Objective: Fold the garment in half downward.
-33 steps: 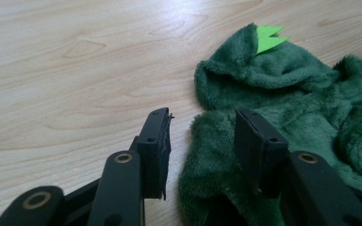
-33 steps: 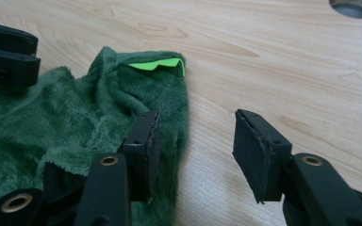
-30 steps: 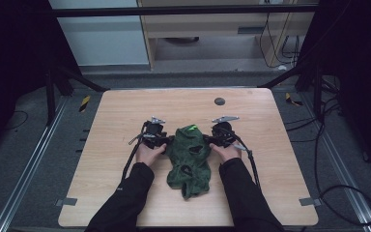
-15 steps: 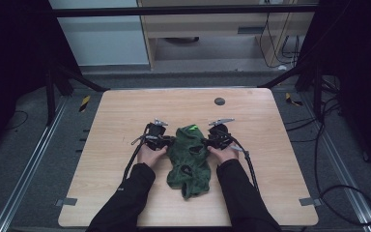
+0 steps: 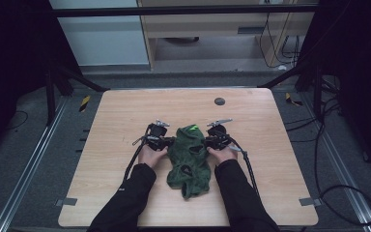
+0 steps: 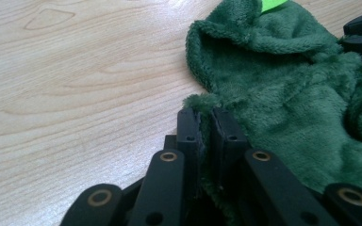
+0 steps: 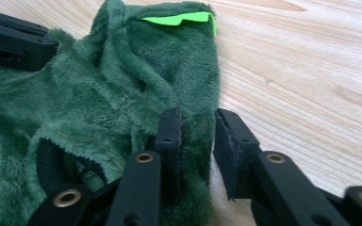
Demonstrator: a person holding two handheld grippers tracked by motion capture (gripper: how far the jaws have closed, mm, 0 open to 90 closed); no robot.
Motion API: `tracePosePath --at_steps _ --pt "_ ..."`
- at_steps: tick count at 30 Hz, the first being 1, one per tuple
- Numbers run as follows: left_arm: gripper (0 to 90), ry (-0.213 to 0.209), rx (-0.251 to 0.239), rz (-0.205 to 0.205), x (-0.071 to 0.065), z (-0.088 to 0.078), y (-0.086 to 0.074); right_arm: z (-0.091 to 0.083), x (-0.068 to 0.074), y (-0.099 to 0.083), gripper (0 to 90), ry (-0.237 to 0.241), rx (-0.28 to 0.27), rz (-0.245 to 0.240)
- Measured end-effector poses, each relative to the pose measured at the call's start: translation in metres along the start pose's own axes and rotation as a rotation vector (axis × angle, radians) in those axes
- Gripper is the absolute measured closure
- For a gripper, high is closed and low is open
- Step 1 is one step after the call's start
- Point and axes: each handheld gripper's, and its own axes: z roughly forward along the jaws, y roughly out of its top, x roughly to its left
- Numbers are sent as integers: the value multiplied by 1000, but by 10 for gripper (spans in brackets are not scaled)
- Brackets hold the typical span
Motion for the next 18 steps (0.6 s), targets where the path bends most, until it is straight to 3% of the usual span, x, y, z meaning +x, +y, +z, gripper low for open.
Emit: tracePosePath --at_steps 7,18 --pt "853 6 3 -4 -2 -1 1 -1 3 1 841 -4 7 -11" --pt "855 19 -8 -12 -5 -9 4 -9 3 4 866 -2 -13 -16"
